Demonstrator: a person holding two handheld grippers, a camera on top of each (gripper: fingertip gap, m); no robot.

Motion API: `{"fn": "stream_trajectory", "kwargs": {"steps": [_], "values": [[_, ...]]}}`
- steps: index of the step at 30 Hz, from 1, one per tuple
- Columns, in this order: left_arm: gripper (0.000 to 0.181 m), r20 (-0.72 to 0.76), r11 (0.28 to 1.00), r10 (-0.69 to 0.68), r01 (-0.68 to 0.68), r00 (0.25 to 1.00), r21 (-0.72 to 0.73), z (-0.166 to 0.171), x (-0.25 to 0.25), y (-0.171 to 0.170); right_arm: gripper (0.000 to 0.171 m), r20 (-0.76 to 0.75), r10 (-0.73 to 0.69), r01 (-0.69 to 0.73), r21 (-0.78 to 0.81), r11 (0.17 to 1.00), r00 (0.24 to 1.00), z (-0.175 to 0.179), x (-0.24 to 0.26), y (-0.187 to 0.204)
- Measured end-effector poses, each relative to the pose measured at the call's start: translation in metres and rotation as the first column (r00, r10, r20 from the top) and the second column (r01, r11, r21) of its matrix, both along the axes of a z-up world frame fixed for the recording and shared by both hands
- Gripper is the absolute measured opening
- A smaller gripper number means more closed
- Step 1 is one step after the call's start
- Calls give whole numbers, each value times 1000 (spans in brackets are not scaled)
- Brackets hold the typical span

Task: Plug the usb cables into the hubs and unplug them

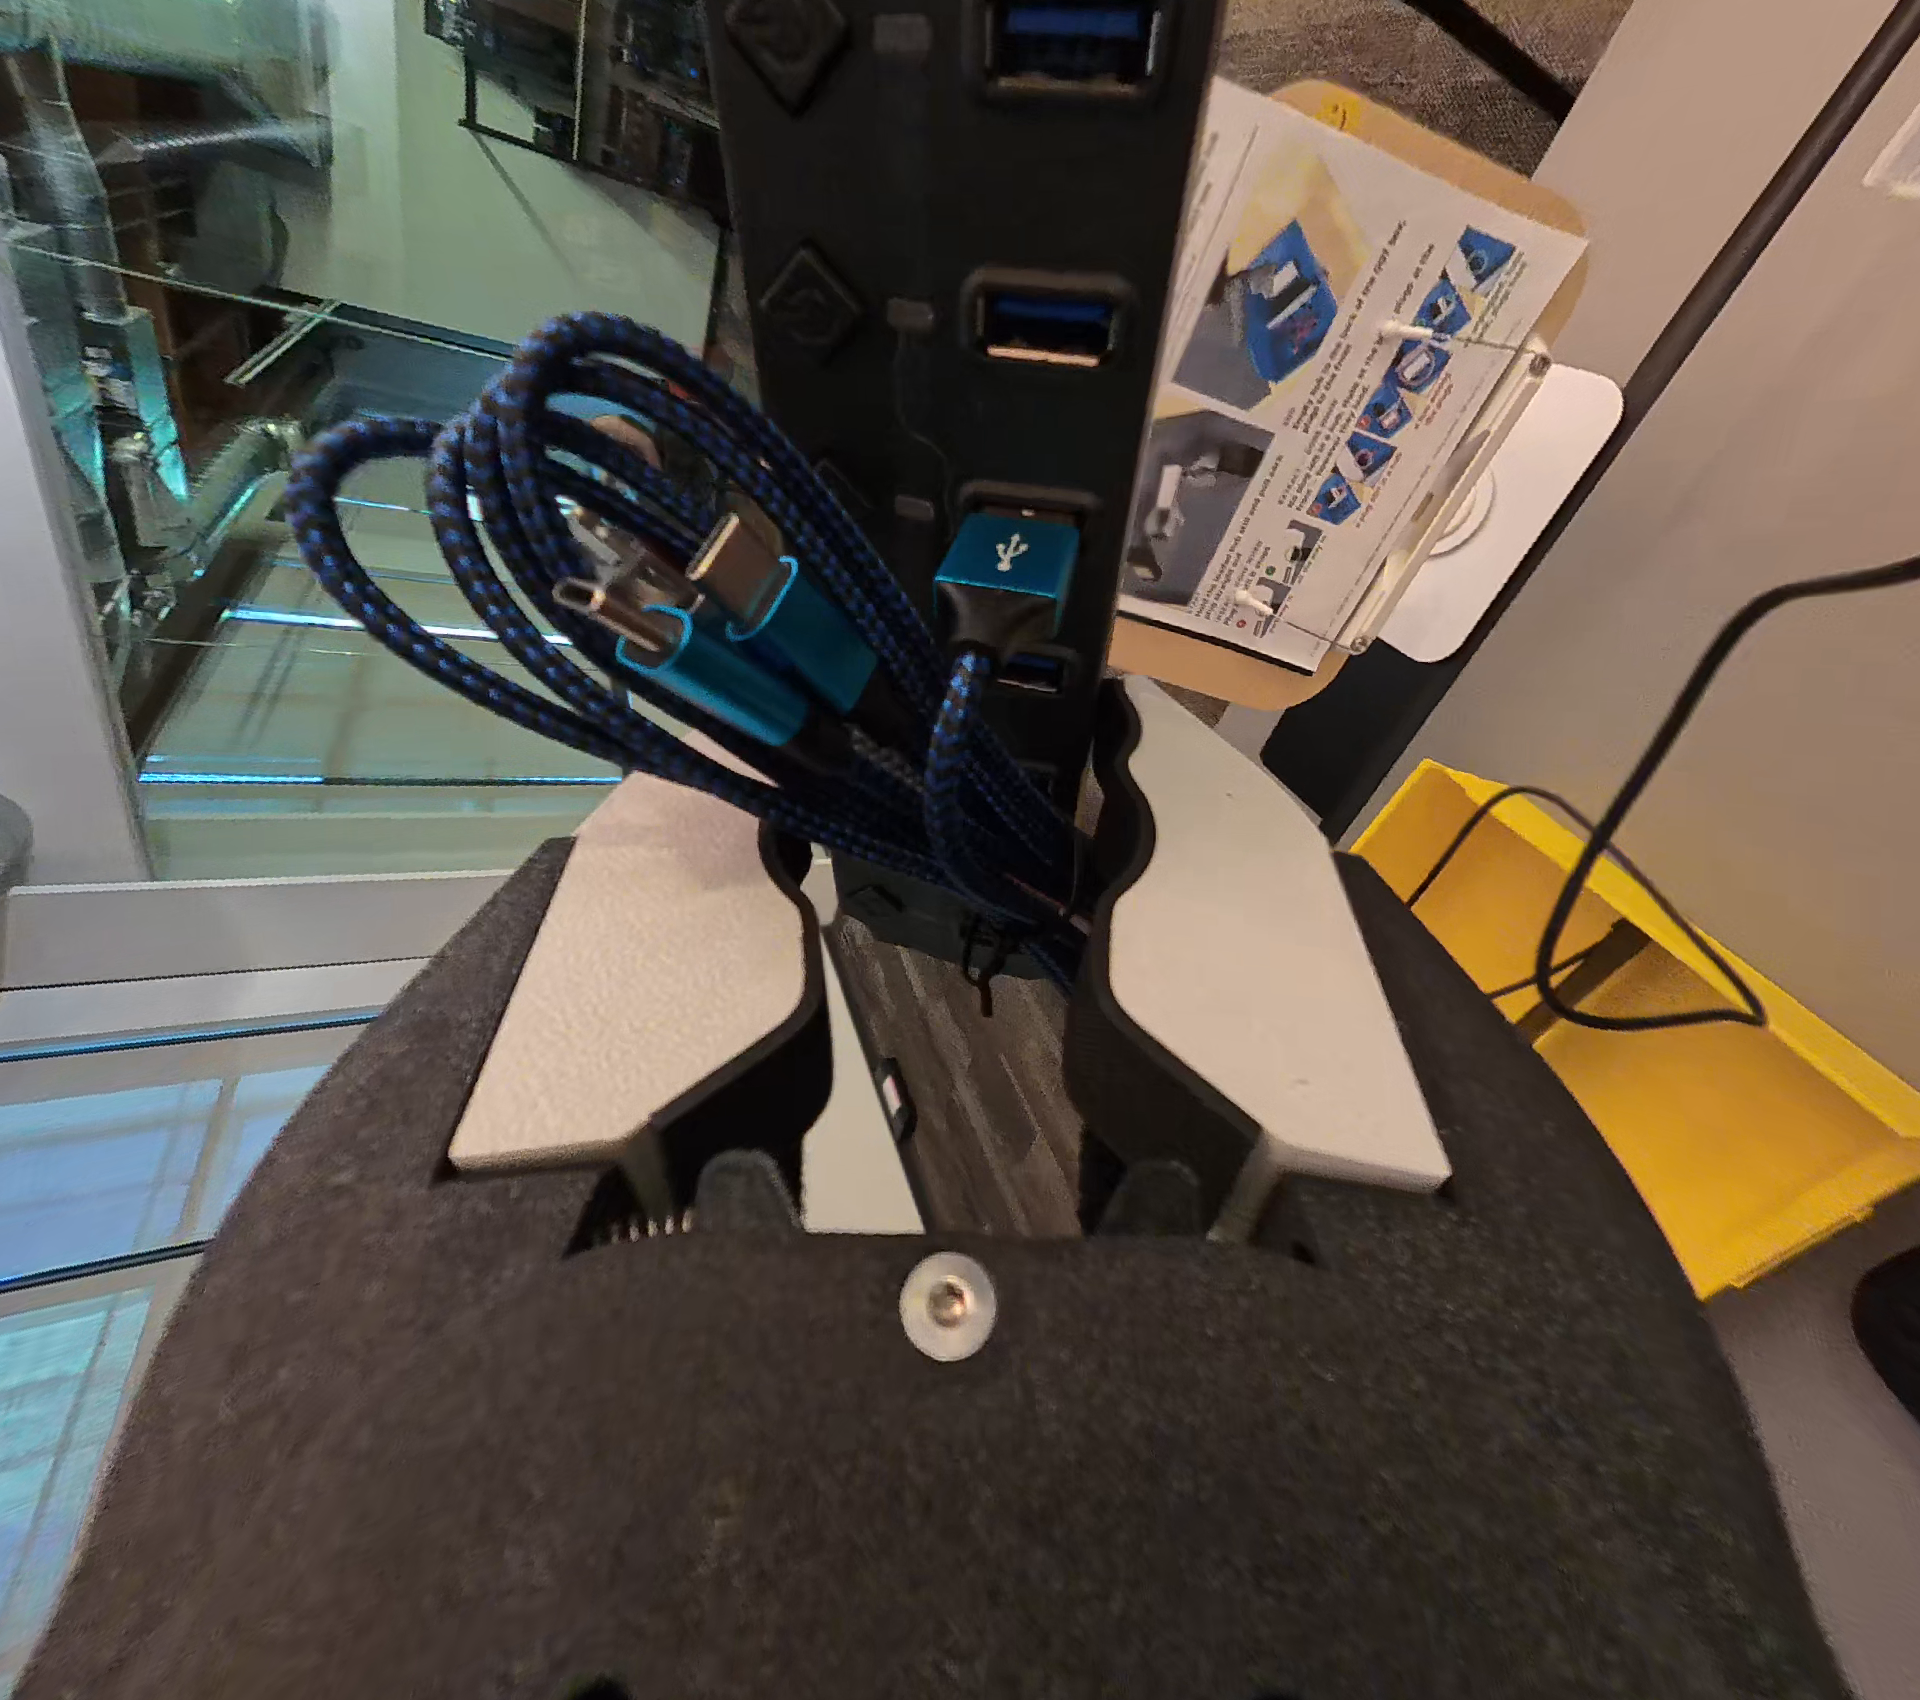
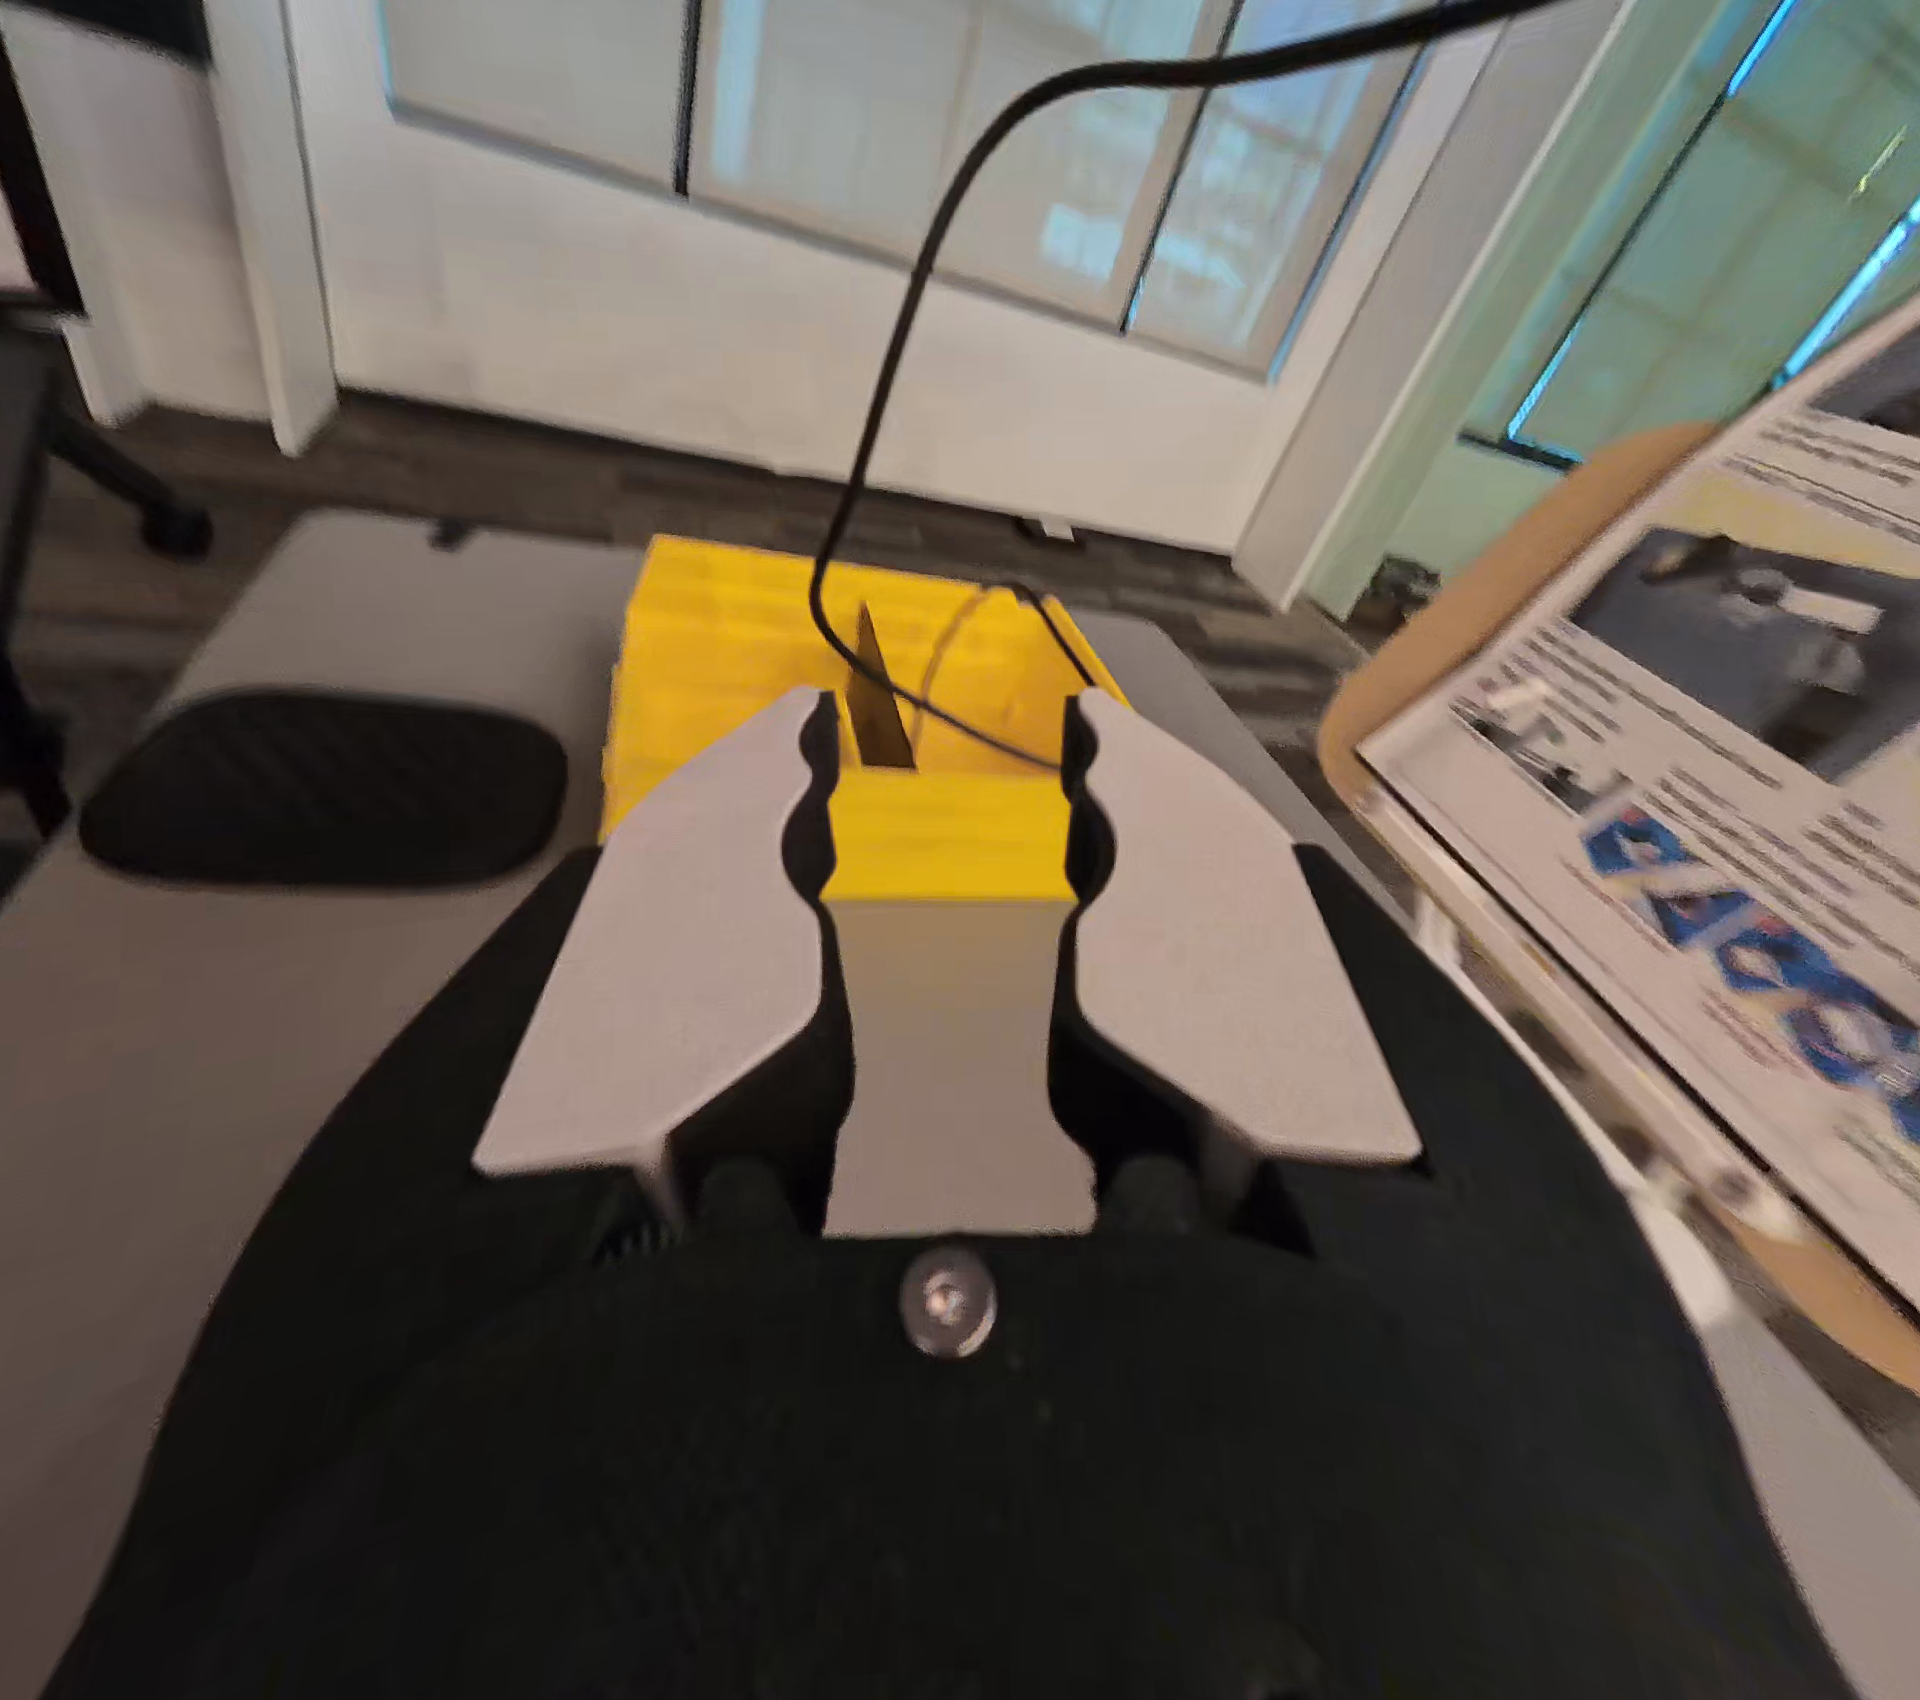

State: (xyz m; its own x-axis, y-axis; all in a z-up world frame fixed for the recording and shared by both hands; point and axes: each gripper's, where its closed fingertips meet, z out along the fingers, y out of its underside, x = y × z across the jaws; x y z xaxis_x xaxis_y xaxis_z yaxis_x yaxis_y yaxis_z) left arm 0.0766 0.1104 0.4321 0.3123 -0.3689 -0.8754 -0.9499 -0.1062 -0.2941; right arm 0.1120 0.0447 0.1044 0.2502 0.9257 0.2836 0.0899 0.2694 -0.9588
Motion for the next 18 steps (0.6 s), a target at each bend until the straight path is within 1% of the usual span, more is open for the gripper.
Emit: {"fn": "stream_trajectory", "kwargs": {"steps": [3,5,6,8,9,10,11,12,14,16,18], "values": [[52,1,1000,-7,7,1000,19,24,16,-18,48,-110,38,-40,-23,999,993,-6,-28,-13],[52,-2,999,-15,15,1000,40,37,26,-30,57,-136,58,-58,6,998,989,-12,-44,-24],[52,-4,999,-24,24,1000,49,43,31,-37,60,-132,47,-41,46,998,990,-14,-50,-28],[52,-1,997,-41,41,999,58,50,40,-50,59,-56,-13,22,161,987,998,-24,-59,-29],[52,-3,997,-47,47,999,62,53,43,-56,56,1,-42,41,220,975,999,-32,-62,-29],[52,-6,997,-50,50,999,64,55,45,-61,37,48,-100,82,279,957,994,-39,-62,-26],[52,-7,997,-46,46,999,68,57,44,-65,5,85,-145,109,335,936,986,-45,-59,-24],[52,-7,997,-39,39,999,70,58,42,-69,5,109,-147,98,366,925,983,-48,-59,-27],[52,-3,998,-25,25,1000,64,56,34,-73,5,163,-156,89,358,929,974,-47,-55,-30],[52,-3,998,3,-3,1000,56,52,20,-75,5,136,-156,103,331,938,978,-27,-46,-35],[52,-2,997,42,-41,999,65,52,-1,-74,5,91,-177,140,319,938,980,1,-33,-33]]}}
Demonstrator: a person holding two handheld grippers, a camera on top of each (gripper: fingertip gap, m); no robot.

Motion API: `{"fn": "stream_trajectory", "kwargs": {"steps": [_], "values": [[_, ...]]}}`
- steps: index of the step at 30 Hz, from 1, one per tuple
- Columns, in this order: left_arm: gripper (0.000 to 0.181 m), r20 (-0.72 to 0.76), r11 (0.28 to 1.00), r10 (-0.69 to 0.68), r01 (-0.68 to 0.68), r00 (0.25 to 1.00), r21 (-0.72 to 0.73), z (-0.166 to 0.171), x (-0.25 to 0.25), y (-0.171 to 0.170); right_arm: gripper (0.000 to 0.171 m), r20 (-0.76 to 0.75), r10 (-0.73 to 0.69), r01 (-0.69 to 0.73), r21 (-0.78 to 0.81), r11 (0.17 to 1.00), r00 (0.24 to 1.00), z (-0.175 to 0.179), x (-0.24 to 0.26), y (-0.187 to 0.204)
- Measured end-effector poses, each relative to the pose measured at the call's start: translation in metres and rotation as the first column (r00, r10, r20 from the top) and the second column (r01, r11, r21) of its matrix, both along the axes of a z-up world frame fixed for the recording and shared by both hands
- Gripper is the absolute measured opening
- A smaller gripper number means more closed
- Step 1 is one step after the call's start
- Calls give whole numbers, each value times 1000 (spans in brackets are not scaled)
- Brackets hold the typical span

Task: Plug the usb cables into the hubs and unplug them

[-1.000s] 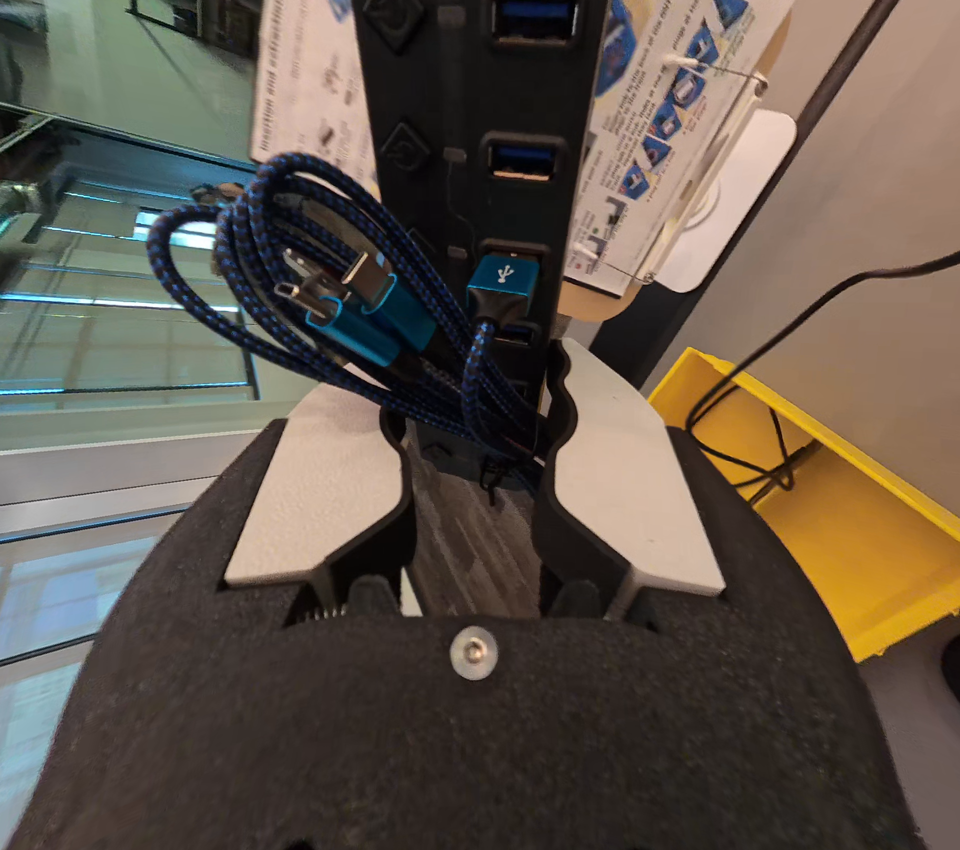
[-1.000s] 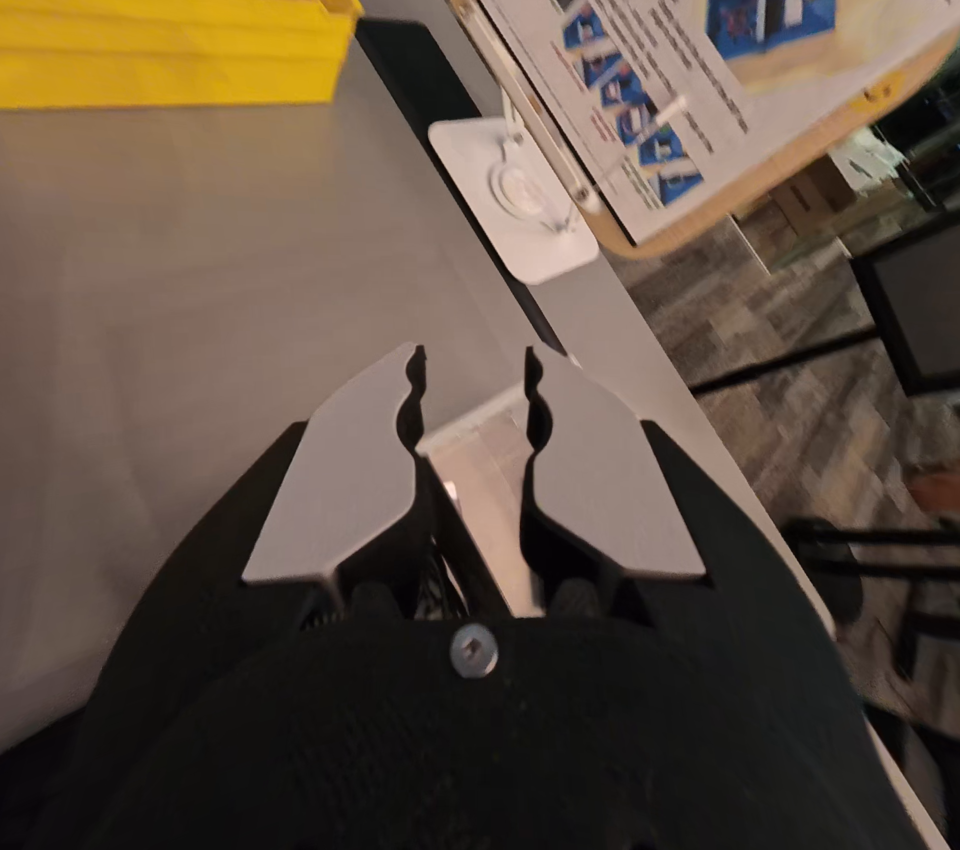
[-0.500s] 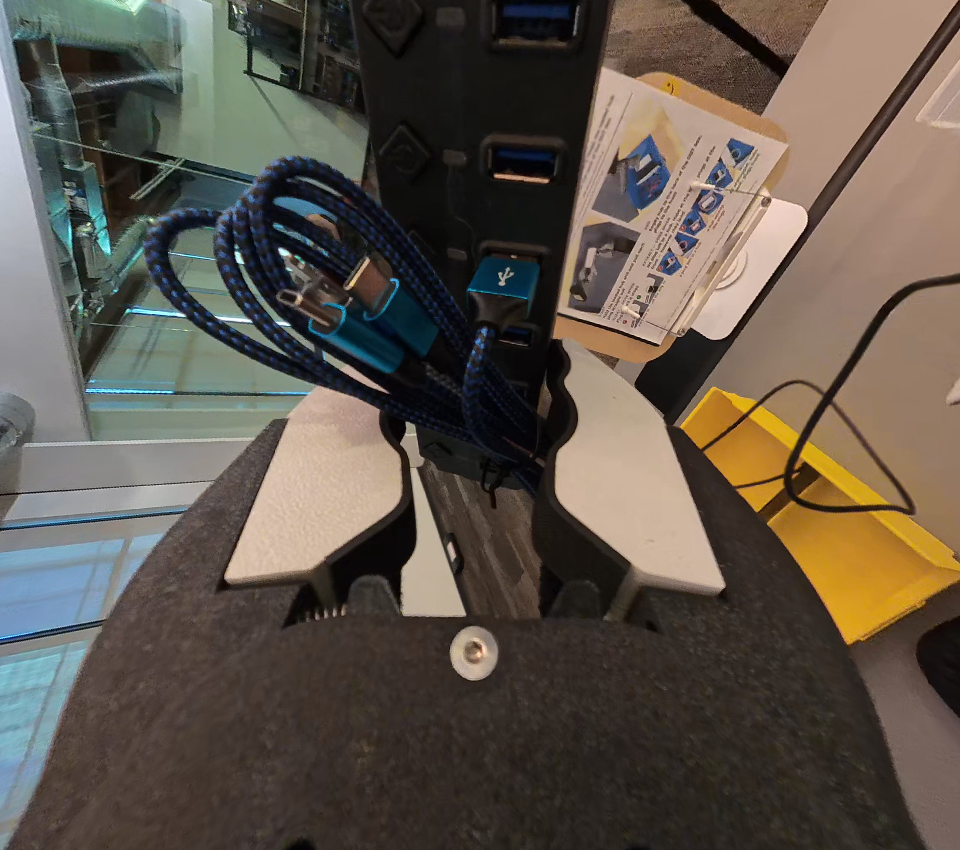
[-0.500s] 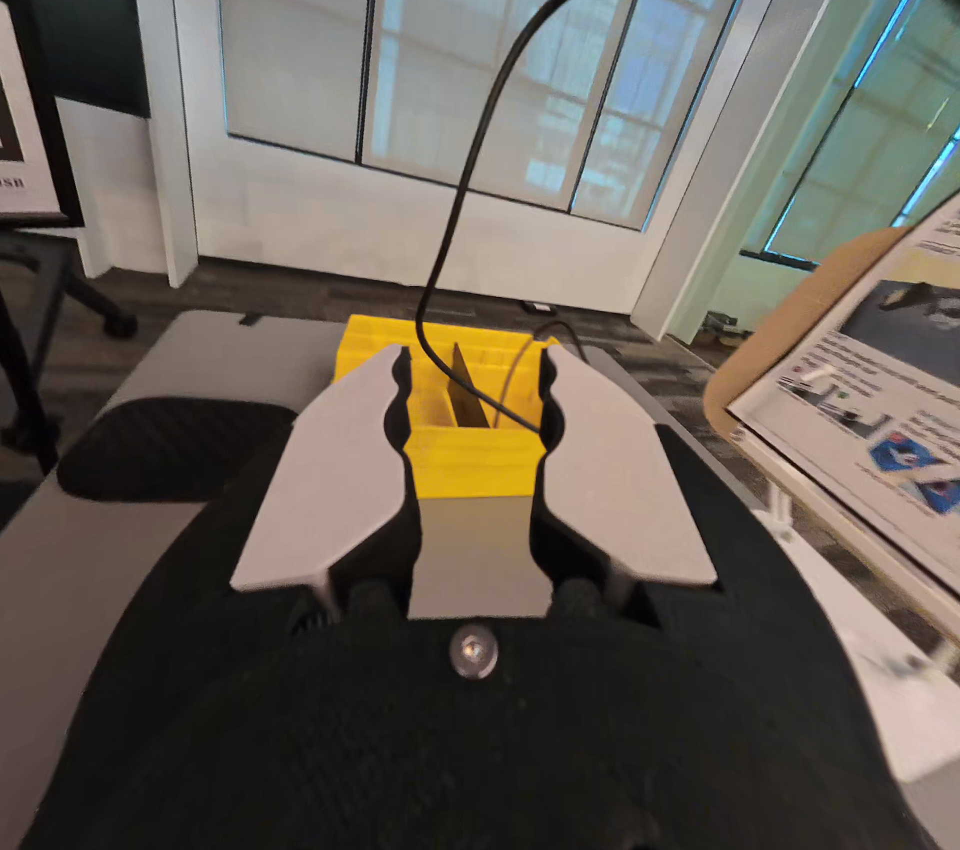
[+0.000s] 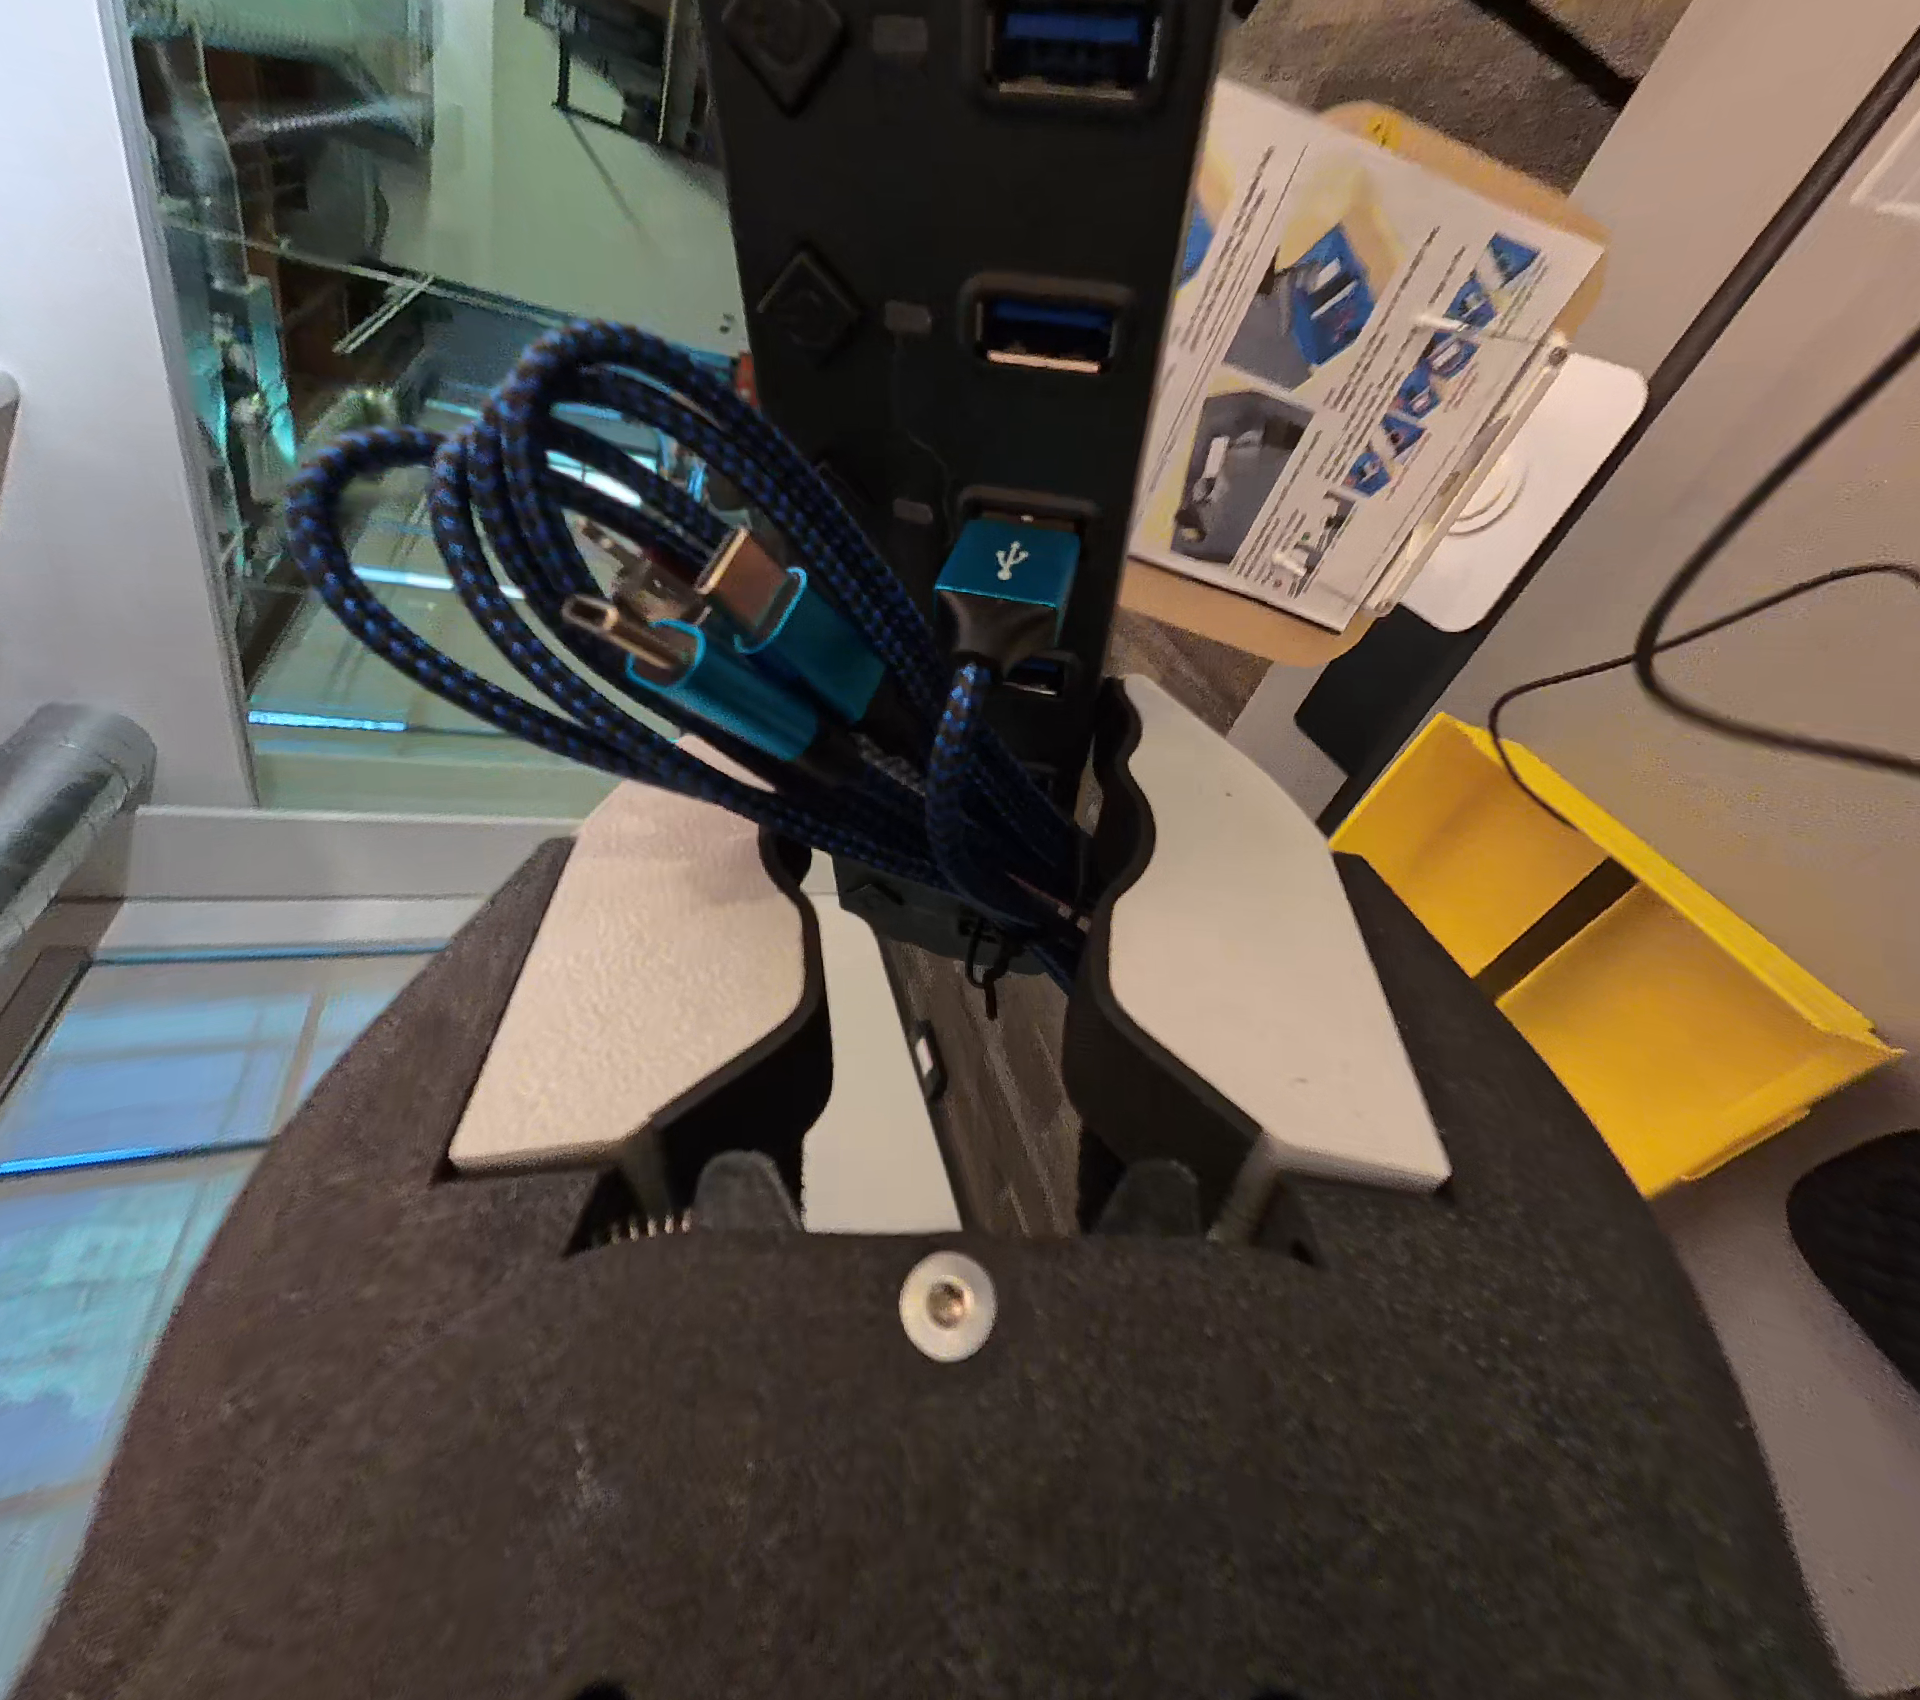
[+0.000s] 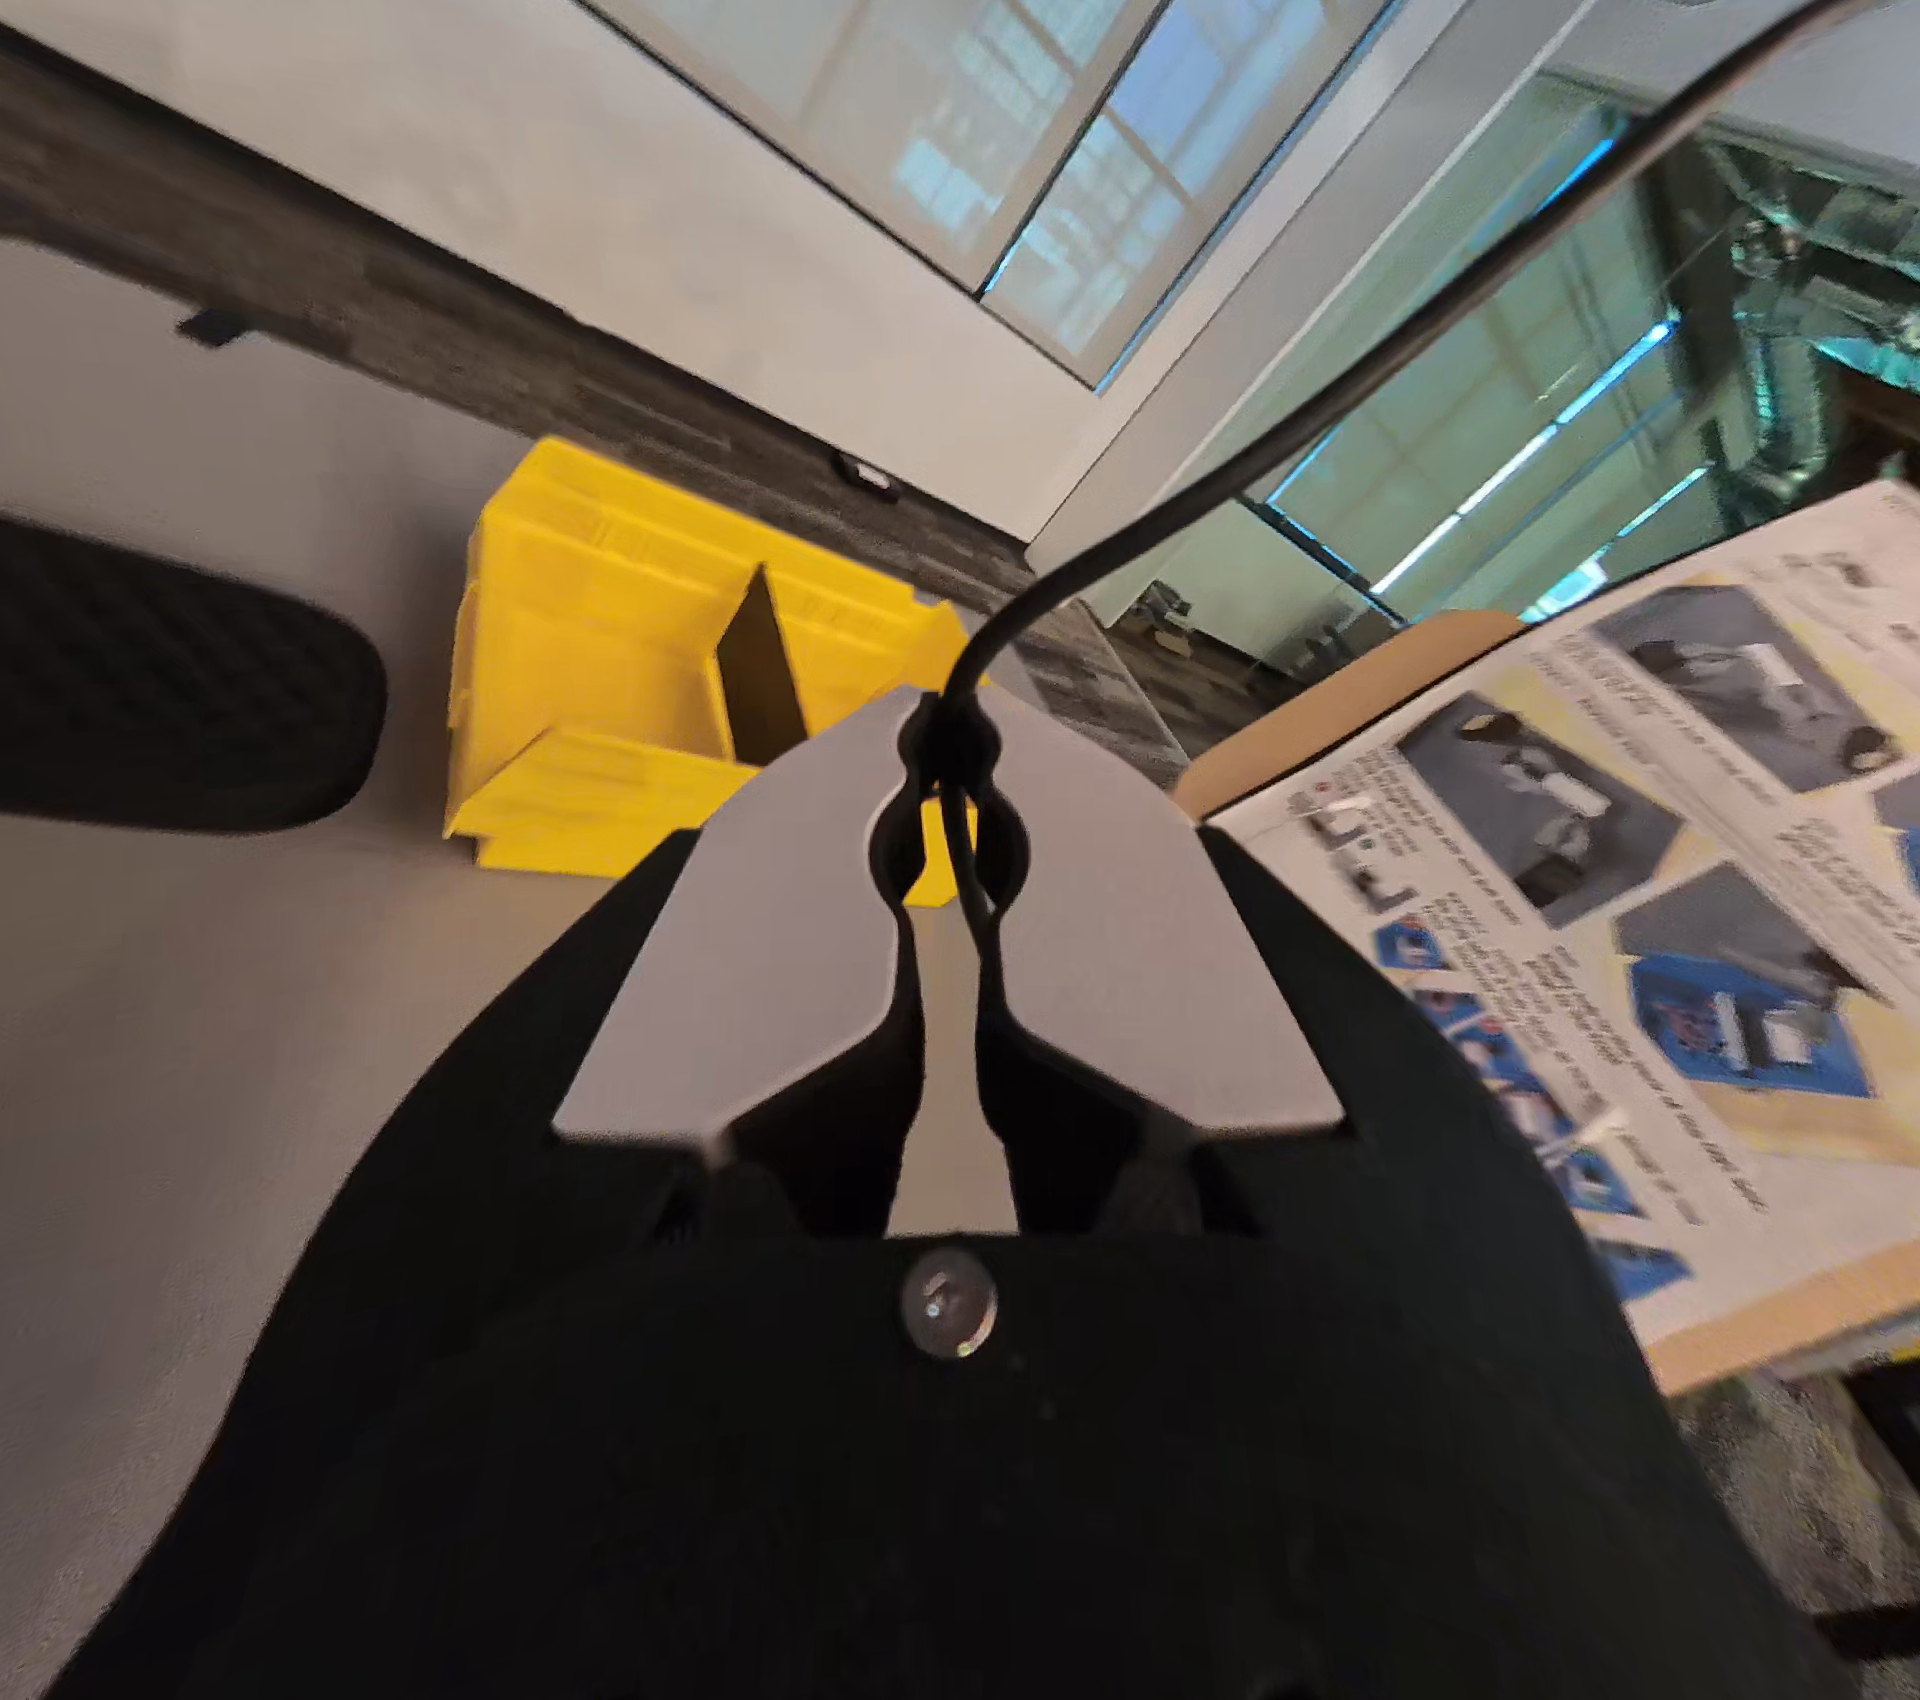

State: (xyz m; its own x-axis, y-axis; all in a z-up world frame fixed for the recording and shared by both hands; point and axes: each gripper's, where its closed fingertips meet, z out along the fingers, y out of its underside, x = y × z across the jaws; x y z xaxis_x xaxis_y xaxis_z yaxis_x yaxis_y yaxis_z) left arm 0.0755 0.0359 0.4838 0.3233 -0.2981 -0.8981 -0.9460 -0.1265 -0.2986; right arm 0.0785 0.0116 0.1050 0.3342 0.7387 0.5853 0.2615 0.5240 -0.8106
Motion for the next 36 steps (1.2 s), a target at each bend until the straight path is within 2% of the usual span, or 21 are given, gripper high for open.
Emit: {"fn": "stream_trajectory", "kwargs": {"steps": [5,11,13,15,17,20,23,26,29,31,34,36], "values": [[52,95,999,35,-36,995,17,6,-39,-3,5,59,-49,45,73,996,997,92,3,23],[52,136,995,83,-90,987,48,11,-78,-7,4,-22,-136,134,377,917,990,255,-2,-3],[52,141,993,100,-107,985,41,8,-89,-6,5,-16,-175,168,370,914,984,285,-1,-3],[52,150,992,119,-125,981,31,2,-96,-4,5,41,-177,160,258,953,983,286,-4,2],[52,153,990,132,-137,979,21,-7,-101,-2,5,125,-187,170,136,976,974,263,-5,11],[52,189,986,164,-160,968,-35,-33,-106,7,5,263,-191,186,46,982,946,200,-1,21],[52,216,984,173,-158,961,-87,-71,-102,20,5,358,-124,173,-107,979,925,119,7,22],[52,278,985,172,-159,945,-67,-106,-94,35,4,454,-82,214,-248,945,887,26,21,26],[52,325,988,110,-66,939,-142,-162,-73,47,5,535,-55,265,-324,908,843,-63,35,31],[52,318,984,83,-27,944,-177,-202,-61,55,5,545,-15,267,-387,883,839,-109,39,27],[52,285,978,89,-29,954,-207,-261,-54,67,5,507,100,216,-527,822,856,-159,36,10],[52,223,977,91,-43,971,-209,-299,-50,73,5,457,137,181,-585,790,879,-177,34,-1]]}}
